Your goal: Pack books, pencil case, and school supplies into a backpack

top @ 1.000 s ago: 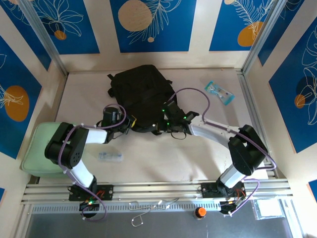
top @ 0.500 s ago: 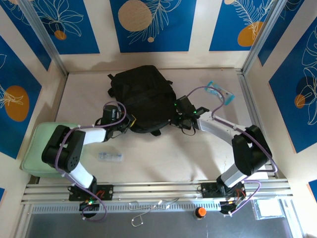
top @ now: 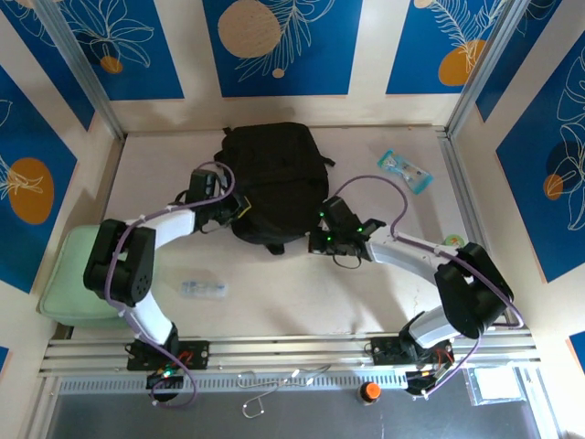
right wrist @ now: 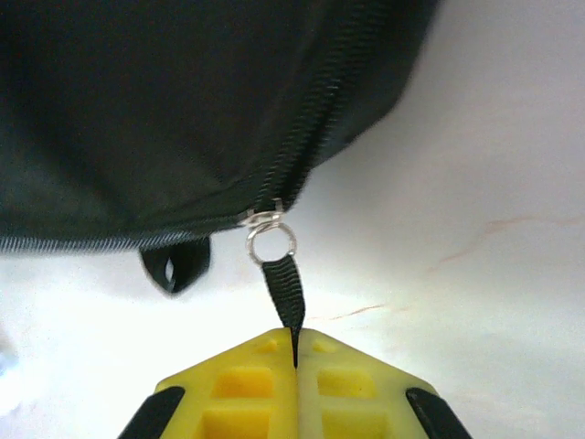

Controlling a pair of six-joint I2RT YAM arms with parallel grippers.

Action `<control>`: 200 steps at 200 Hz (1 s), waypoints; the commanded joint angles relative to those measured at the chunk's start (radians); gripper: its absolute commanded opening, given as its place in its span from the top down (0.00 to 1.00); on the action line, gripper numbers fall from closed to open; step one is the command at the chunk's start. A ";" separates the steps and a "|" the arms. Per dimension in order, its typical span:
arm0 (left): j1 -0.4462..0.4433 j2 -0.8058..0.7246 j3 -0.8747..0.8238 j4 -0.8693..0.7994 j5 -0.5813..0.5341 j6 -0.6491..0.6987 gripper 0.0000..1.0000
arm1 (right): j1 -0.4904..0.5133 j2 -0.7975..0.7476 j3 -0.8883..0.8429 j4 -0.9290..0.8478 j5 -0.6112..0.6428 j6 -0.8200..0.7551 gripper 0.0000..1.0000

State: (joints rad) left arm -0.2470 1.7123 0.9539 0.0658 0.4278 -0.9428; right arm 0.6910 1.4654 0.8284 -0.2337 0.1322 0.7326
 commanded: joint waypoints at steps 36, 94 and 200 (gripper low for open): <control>0.087 -0.046 0.038 -0.110 -0.112 0.079 0.65 | 0.140 0.114 0.036 0.153 -0.162 0.010 1.00; 0.096 -0.313 -0.135 -0.266 -0.228 0.059 0.37 | 0.182 0.251 0.180 0.178 -0.219 -0.010 1.00; -0.192 -0.458 -0.363 -0.032 -0.325 -0.327 0.31 | 0.173 0.244 0.199 0.134 -0.166 -0.019 1.00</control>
State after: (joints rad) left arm -0.3611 1.2537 0.6079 -0.0875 0.2005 -1.1423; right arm 0.8646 1.7260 1.0084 -0.0711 -0.0486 0.7326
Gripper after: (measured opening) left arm 0.683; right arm 0.044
